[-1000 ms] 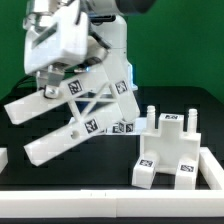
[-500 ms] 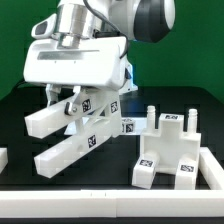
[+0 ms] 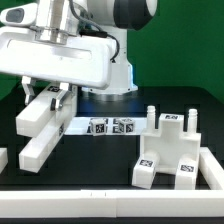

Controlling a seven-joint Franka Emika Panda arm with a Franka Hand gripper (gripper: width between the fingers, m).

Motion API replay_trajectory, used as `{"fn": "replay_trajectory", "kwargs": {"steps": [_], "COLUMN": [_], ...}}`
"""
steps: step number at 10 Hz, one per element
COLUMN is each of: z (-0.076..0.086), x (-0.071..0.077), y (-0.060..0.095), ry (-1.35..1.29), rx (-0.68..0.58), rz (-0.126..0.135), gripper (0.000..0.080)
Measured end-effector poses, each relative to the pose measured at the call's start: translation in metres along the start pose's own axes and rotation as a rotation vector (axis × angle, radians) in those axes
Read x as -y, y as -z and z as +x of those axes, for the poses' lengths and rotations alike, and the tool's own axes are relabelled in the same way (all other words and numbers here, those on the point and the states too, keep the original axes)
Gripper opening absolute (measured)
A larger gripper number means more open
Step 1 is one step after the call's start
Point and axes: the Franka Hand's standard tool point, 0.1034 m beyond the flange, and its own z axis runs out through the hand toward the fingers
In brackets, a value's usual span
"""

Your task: Assemble chair

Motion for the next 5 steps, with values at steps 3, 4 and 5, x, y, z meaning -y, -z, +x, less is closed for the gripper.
{"fn": "replay_trajectory", "kwargs": {"steps": [3, 4, 5], "z": [0.0, -0.003, -0.002], "x": [0.001, 0.009, 0.014], "y": [-0.001, -0.004, -0.009], "ry": [-0.006, -0.017, 0.009], "rx": [-0.017, -0.011, -0.016], "rz": [-0.009, -0.009, -0.019], "gripper": [0.0287, 0.0287, 0.0287]}}
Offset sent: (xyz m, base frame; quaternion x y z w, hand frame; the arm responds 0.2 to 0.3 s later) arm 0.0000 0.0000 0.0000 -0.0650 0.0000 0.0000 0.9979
